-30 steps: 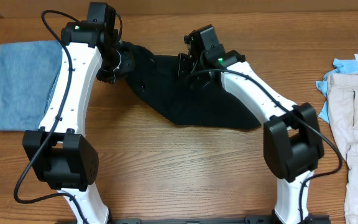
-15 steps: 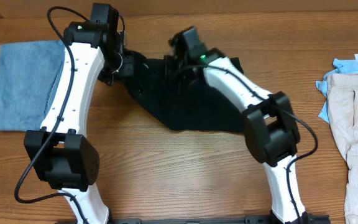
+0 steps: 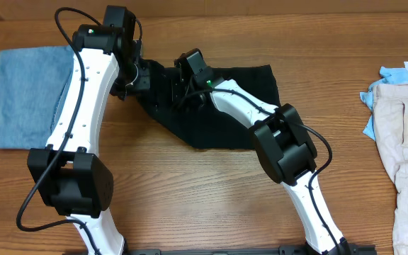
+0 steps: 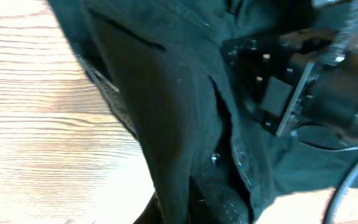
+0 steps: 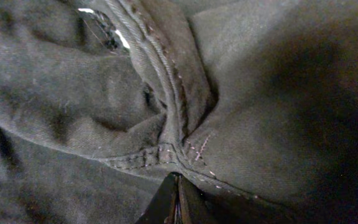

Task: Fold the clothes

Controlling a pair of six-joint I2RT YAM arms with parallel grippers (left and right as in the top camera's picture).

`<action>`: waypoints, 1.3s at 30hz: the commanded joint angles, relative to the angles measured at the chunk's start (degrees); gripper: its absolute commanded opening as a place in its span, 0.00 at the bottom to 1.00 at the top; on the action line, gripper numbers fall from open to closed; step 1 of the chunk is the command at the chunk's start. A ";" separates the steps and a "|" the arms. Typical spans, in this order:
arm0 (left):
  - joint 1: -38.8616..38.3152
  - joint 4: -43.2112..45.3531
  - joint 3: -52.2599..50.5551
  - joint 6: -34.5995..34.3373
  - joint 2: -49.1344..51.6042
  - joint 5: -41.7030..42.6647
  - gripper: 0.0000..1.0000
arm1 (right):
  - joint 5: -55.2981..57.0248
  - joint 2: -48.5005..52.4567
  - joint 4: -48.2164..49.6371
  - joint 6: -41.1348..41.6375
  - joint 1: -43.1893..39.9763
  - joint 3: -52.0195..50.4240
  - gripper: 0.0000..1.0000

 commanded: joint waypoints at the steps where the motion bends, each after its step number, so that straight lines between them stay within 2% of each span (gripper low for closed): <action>1: -1.25 1.27 1.73 1.16 -4.81 -5.38 0.04 | -4.83 -2.03 0.00 -2.71 -1.90 3.67 0.04; 5: -1.92 3.67 1.73 6.27 -8.13 -5.60 0.04 | -10.54 -10.91 -14.78 -3.02 -8.68 6.54 0.04; 7: -1.92 5.38 1.95 7.54 -8.28 -6.49 0.04 | -10.56 -14.80 -28.24 -4.17 -11.47 6.54 0.04; 9: -2.36 6.21 1.95 9.60 -8.28 -6.93 0.04 | -10.56 -14.67 -35.54 -4.20 -11.21 5.86 0.04; 11: -3.85 6.99 1.95 11.23 -8.28 -8.28 0.04 | -10.82 -14.38 -36.98 -4.15 -9.22 3.04 0.04; 13: -5.75 7.61 1.95 12.76 -8.28 -8.57 0.04 | -12.28 -13.86 -34.60 -4.09 -6.64 0.11 0.04; 19: -13.00 7.69 2.16 14.01 -8.31 -16.09 0.04 | -13.16 -13.66 -12.98 3.80 -2.01 -16.61 0.04; 22: -15.78 6.69 2.64 14.67 -8.35 -16.20 0.04 | -18.18 -13.62 -2.89 3.91 -1.97 -22.29 0.04; 24: -18.75 5.14 2.84 14.62 -8.37 -18.67 0.04 | -19.12 -13.62 -1.70 3.82 -1.97 -22.86 0.04; 29: -24.13 2.21 2.84 14.62 -8.37 -18.67 0.04 | -19.78 -13.62 -0.94 3.82 -2.29 -22.86 0.04; 34: -26.25 -1.09 2.78 14.12 -8.37 -17.11 0.04 | -19.74 -13.62 -0.94 3.61 -2.69 -22.86 0.04; 36: -26.25 -1.51 2.78 14.10 -8.37 -16.94 0.04 | -21.40 -13.77 -0.61 -0.61 -4.52 -22.62 0.04; 39: -26.25 -2.14 2.78 14.14 -8.37 -16.94 0.04 | -27.10 -15.65 -1.11 -2.69 -9.42 -21.79 0.04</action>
